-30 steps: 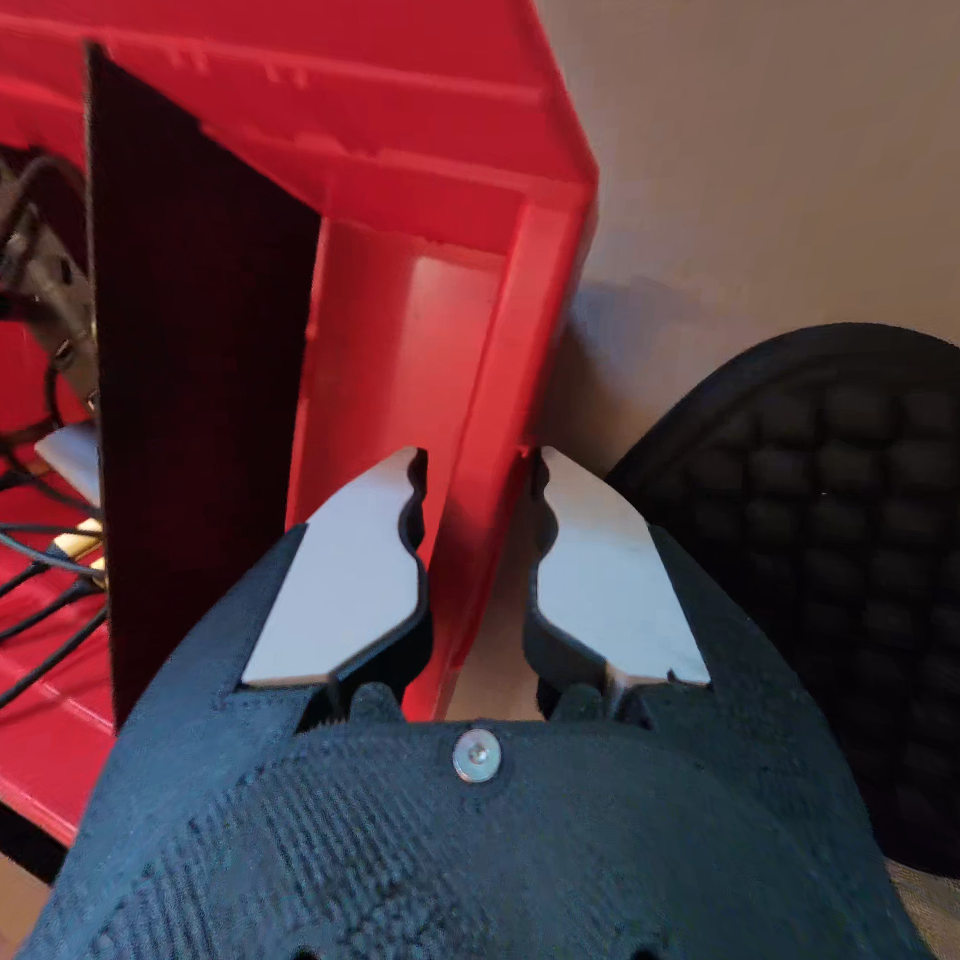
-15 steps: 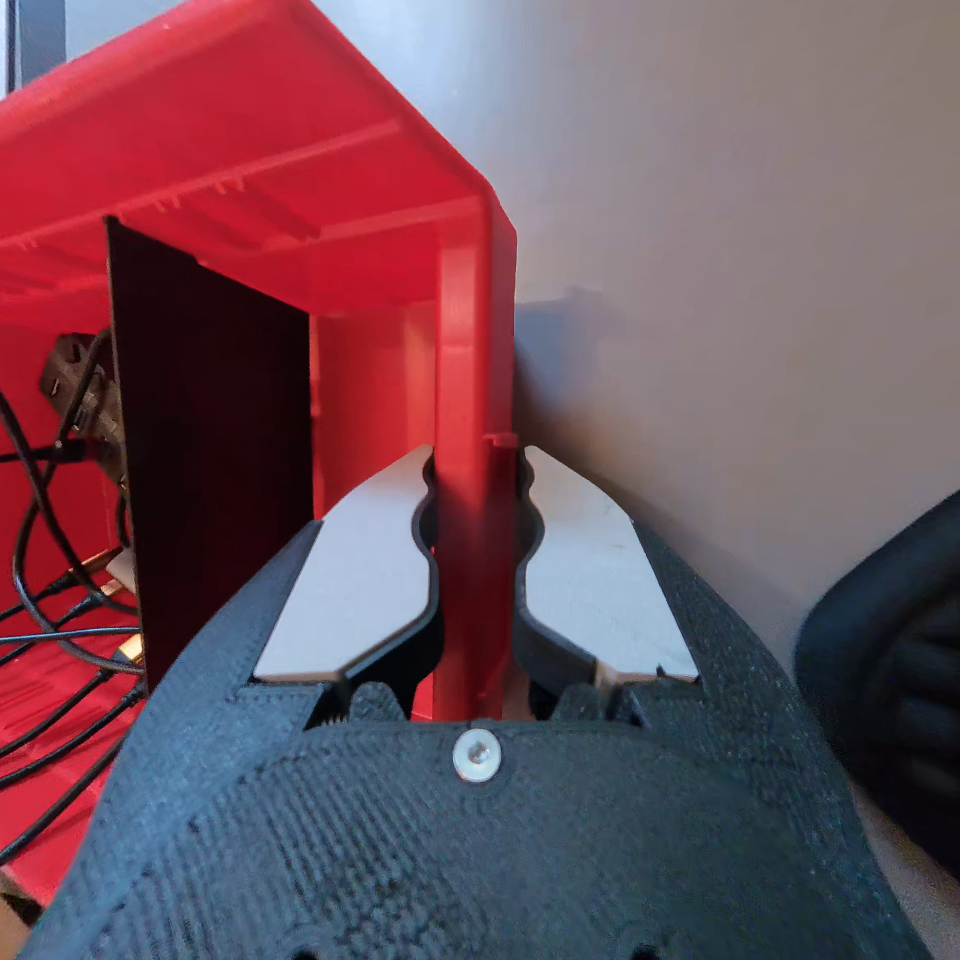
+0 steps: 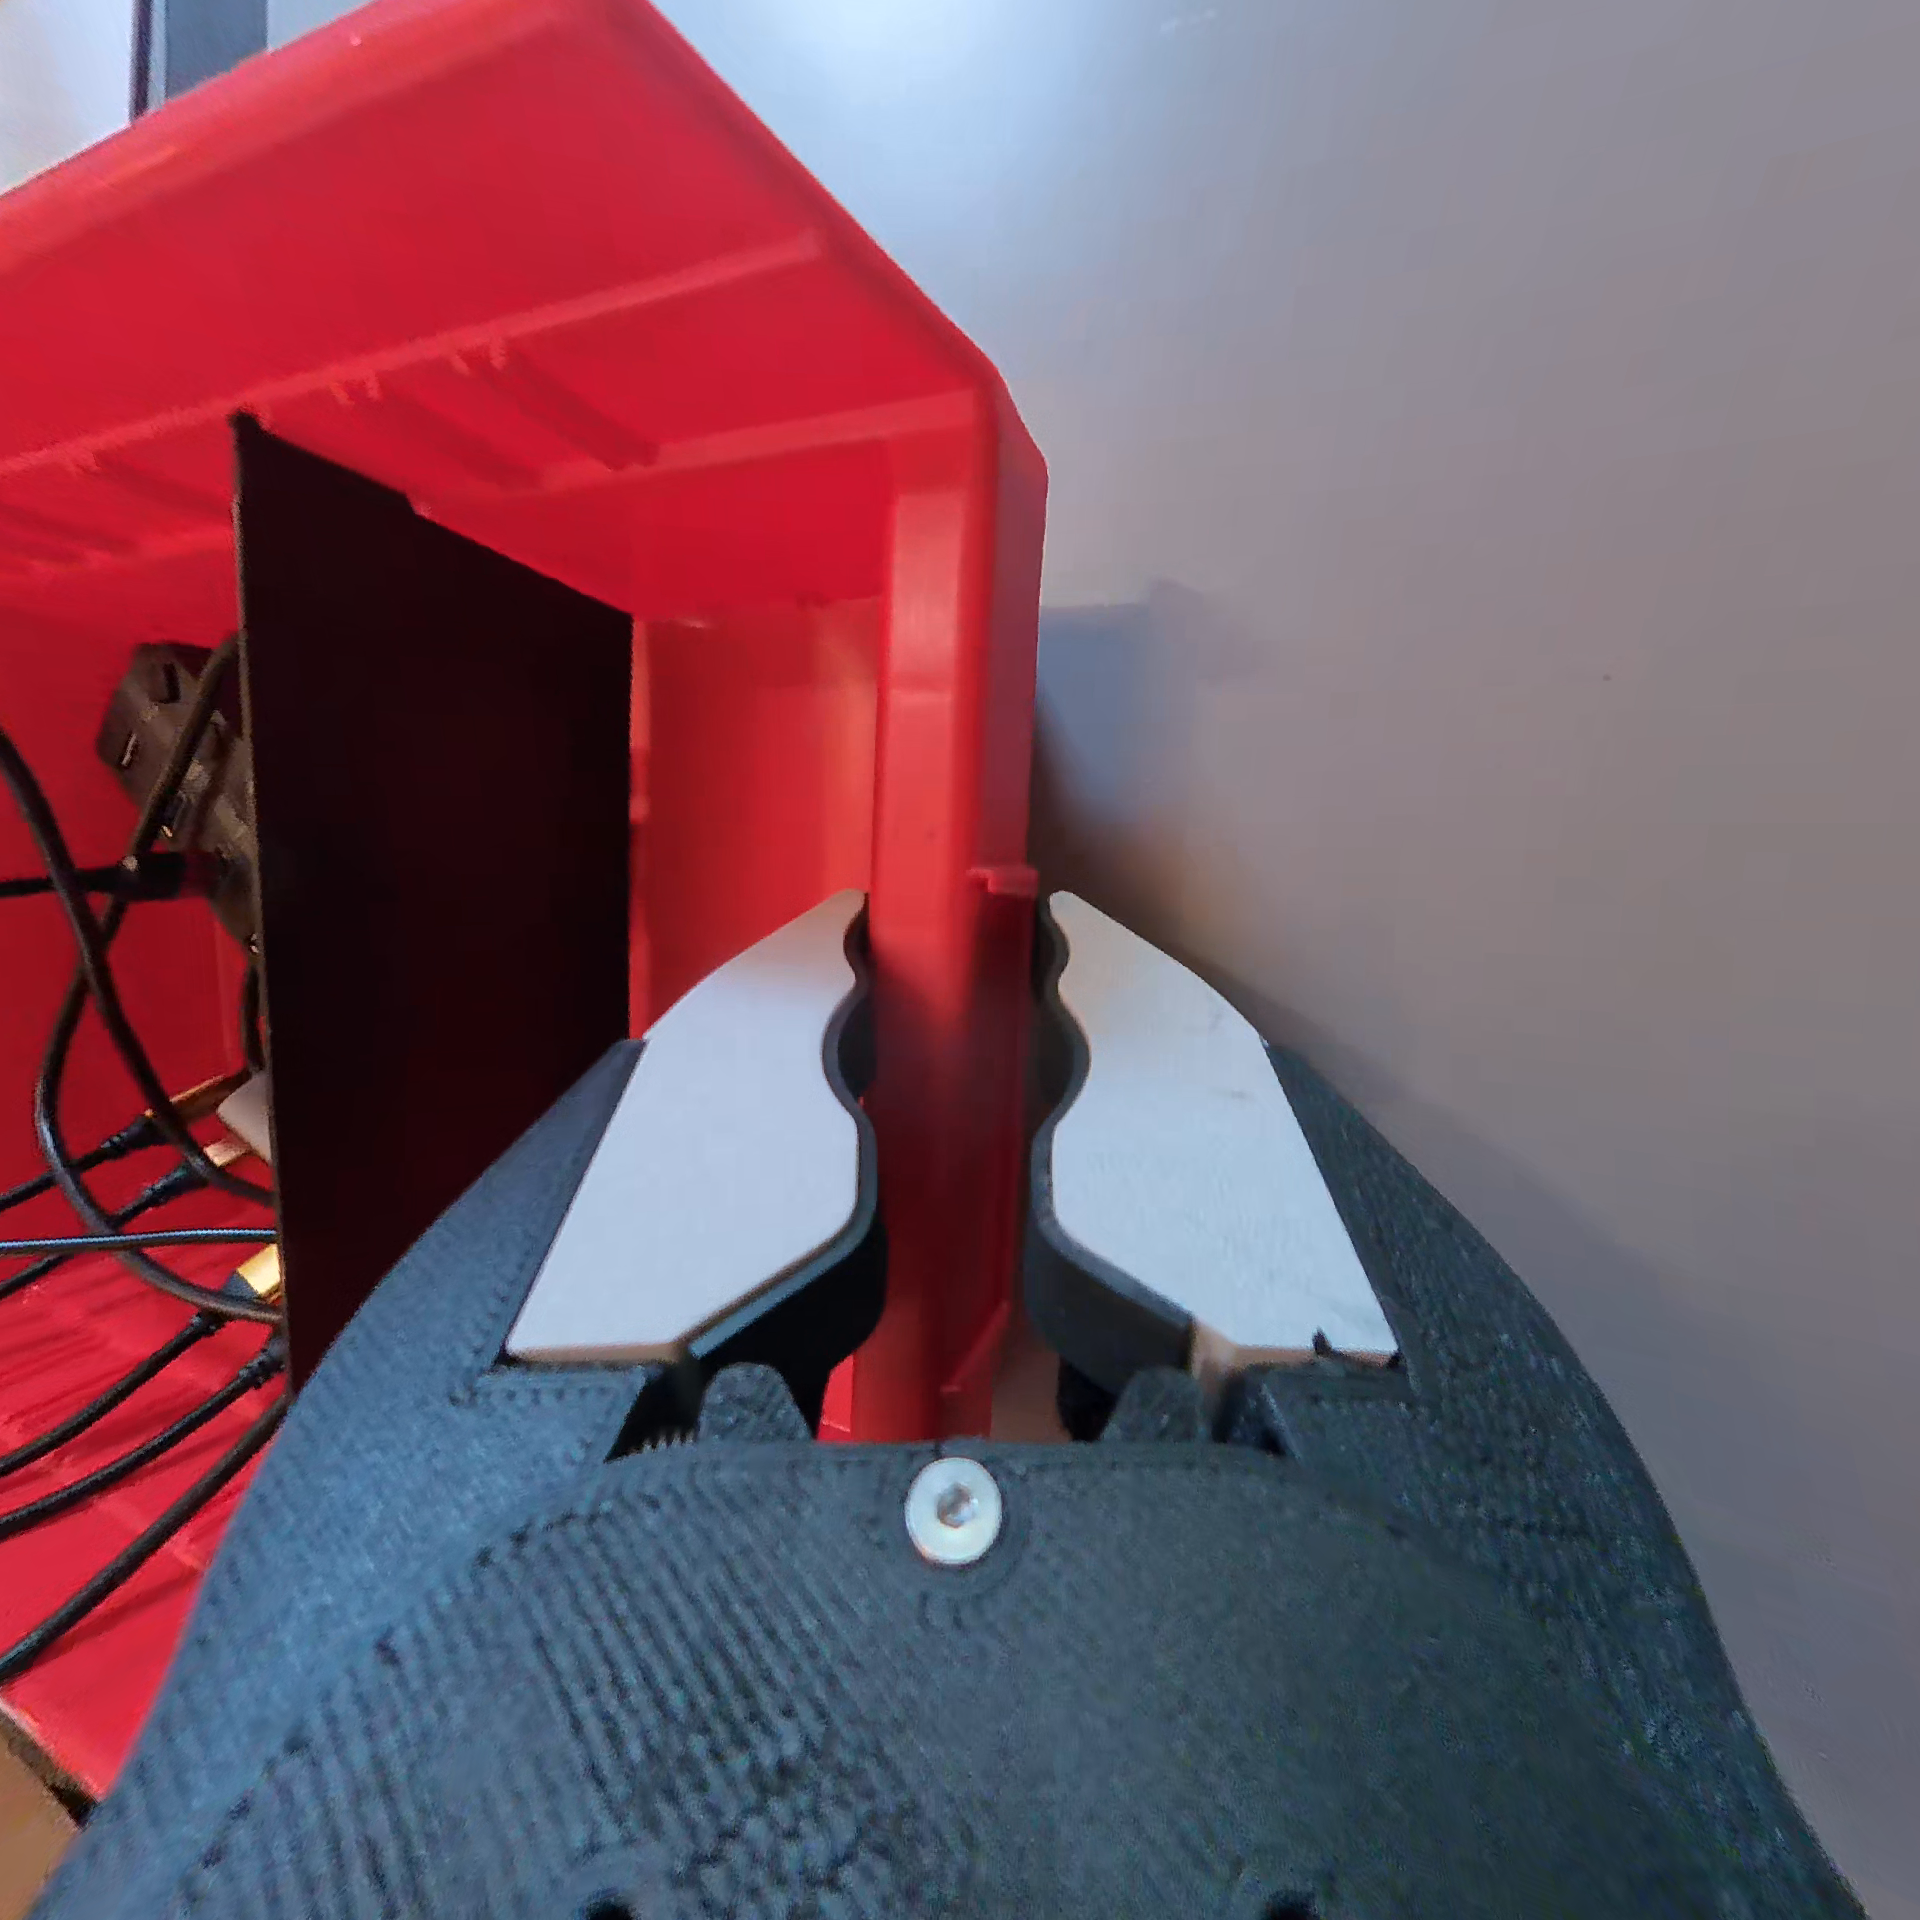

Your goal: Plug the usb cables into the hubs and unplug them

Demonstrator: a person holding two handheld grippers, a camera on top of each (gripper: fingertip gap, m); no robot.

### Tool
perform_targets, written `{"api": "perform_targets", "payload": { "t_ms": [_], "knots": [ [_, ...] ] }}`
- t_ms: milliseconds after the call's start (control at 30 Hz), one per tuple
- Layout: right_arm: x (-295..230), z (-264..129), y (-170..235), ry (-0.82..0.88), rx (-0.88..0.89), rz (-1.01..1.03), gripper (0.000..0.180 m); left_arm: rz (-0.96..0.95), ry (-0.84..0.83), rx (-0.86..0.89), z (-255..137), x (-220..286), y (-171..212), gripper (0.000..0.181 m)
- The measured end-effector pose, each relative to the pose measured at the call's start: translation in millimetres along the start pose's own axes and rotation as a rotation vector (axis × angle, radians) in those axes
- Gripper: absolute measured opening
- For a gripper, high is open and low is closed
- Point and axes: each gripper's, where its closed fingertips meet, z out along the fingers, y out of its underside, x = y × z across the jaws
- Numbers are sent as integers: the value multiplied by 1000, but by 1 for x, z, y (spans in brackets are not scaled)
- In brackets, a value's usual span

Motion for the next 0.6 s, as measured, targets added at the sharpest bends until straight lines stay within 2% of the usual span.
{"api": "perform_targets", "payload": {
  "t_ms": [67,200,367,433,533,600],
  "knots": [
    [5,3,3,2,1,22,32,-8,-24,-3,2,-5,0,28],
    [20,-9,3,91,21,121,57,-51,-127,-29,2,-22,7,34],
    [22,-60,-28,164,257,334,54,-117,-226,-32,-7,-27,11,38],
    [16,-60,-18,166,193,341,52,-140,-252,-22,-11,-27,12,37],
    [17,-33,19,190,-38,244,52,-157,-255,-19,-13,-26,14,35],
    [18,-16,28,169,-94,166,47,-155,-259,-28,-13,-25,15,34]
  ]
}}
